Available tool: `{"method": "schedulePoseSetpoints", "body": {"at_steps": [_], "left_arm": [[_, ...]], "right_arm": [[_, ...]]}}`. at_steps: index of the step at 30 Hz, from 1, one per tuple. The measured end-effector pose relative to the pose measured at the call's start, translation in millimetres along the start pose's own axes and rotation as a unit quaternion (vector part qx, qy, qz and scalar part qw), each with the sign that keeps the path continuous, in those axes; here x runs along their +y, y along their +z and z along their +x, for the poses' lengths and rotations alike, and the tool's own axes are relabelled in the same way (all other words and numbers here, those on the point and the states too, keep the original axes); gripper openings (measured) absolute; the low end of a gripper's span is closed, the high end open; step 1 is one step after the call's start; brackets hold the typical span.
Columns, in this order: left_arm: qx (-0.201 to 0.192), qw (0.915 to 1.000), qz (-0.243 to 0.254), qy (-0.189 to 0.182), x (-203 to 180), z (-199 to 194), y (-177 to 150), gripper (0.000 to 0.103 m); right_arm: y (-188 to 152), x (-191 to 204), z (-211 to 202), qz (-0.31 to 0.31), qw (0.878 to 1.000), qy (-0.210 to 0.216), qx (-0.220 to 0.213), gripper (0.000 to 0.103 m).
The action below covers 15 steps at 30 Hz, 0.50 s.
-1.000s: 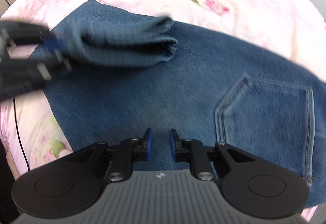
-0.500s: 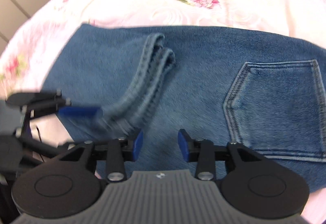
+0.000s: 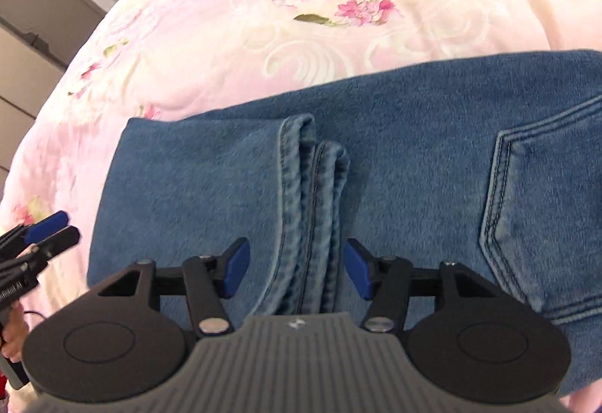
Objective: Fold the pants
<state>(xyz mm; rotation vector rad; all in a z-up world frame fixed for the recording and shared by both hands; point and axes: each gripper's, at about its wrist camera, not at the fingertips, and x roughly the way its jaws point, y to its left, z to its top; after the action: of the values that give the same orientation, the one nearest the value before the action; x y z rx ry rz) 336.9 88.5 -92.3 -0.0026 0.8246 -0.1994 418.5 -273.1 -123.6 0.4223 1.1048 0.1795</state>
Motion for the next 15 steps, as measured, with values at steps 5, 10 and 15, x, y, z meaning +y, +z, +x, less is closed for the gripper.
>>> {"method": "schedulePoseSetpoints", "body": {"at_steps": [5, 10, 15], "left_arm": [[-0.020, 0.9991, -0.036, 0.002, 16, 25, 30, 0.033], [-0.020, 0.9993, -0.031, 0.005, 7, 67, 47, 0.023], [0.008, 0.9996, -0.021, 0.014, 8, 105, 45, 0.019]], "right_arm": [[18, 41, -3, -0.097, 0.992, -0.069, -0.044, 0.029], [31, 74, 12, -0.166, 0.981, -0.083, -0.049, 0.013], [35, 70, 37, -0.187, 0.974, -0.123, -0.030, 0.002]]}}
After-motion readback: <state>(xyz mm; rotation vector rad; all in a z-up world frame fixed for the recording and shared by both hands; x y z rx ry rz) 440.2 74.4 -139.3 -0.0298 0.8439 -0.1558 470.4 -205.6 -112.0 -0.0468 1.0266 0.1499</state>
